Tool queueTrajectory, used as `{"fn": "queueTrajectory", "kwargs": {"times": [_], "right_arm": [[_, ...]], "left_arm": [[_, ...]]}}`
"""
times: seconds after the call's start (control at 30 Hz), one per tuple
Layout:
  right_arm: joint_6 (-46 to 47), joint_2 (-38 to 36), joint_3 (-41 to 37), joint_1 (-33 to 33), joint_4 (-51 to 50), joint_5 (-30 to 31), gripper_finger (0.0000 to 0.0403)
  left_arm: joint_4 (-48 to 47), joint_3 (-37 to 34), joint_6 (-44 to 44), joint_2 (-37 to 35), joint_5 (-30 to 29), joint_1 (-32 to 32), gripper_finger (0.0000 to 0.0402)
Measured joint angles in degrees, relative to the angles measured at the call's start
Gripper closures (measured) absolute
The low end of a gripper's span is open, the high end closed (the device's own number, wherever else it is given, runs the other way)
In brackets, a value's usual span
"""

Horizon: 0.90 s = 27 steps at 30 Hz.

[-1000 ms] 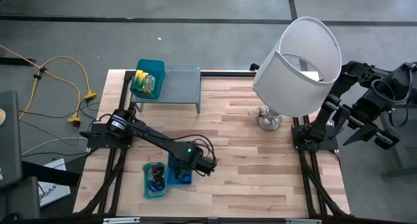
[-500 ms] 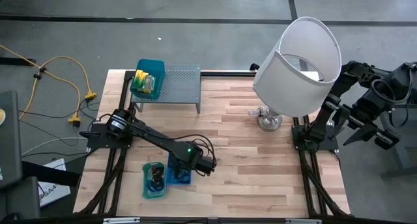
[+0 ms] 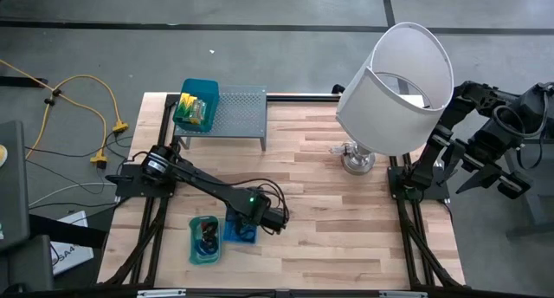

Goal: Pick & Place Office Desk Supplies
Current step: Put the blue bin on the shelf

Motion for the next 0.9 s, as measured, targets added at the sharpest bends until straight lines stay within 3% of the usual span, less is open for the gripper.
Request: {"fn": "queueTrajectory", "kwargs": {"times": [0.43,0.9], "right_arm": [[0.00,0.00,0.02,-0.01,0.00,0.00,0.0283],[0.00,0.00,0.02,-0.01,0.00,0.01,0.0283]], "left_arm": [[-20.77,16.06,3.13,0.00,-4.68,1.29,0.0397],[-32.71,27.99,8.49,0.09,-5.59,5.51,0.0397]]}}
